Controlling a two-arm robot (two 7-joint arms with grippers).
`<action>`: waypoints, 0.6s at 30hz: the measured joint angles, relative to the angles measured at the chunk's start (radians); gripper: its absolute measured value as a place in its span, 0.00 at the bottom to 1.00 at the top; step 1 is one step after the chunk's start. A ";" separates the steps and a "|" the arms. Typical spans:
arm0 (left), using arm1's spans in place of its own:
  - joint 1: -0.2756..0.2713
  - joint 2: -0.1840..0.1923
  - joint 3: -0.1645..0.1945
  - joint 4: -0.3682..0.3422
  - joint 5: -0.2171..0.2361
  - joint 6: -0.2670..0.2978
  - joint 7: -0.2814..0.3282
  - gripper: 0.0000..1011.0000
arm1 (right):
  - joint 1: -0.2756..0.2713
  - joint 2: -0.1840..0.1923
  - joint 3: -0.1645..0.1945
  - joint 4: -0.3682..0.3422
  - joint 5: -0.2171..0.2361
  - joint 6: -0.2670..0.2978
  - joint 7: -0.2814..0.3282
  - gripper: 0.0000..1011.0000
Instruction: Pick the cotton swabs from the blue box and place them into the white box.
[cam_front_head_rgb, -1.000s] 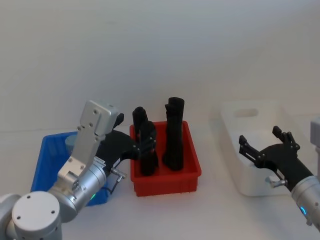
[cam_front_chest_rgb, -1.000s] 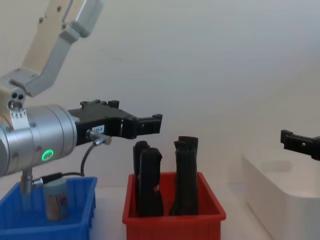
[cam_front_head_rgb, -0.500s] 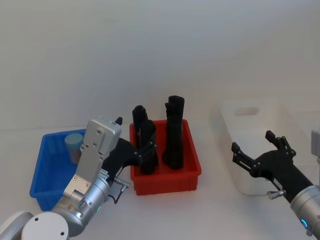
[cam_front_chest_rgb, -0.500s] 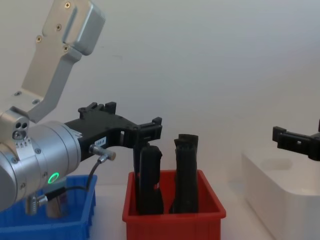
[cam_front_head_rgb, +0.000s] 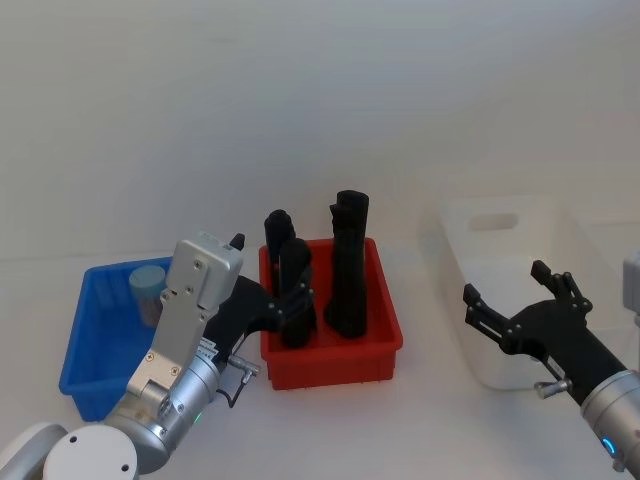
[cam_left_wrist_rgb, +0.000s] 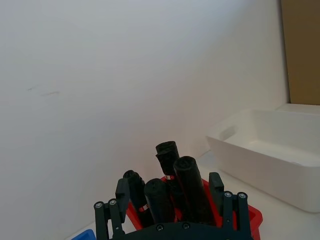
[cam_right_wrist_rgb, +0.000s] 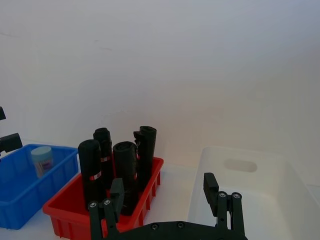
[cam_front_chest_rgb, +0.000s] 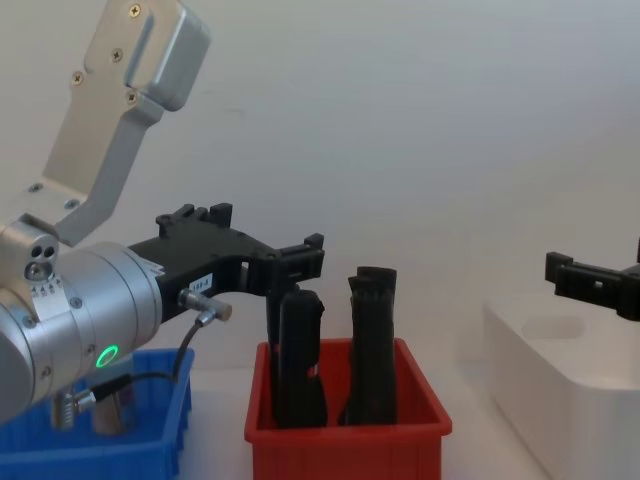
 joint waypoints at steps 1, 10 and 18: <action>0.000 0.000 0.000 0.000 0.000 0.000 0.000 0.99 | 0.000 0.000 0.000 0.000 0.000 0.000 0.000 0.99; 0.000 0.000 0.000 0.000 0.000 0.000 0.000 0.99 | 0.000 0.000 0.000 0.000 0.000 0.000 0.000 0.99; 0.000 0.000 0.000 0.000 -0.001 0.000 0.000 0.99 | 0.012 -0.006 0.000 0.020 -0.007 0.004 0.008 0.99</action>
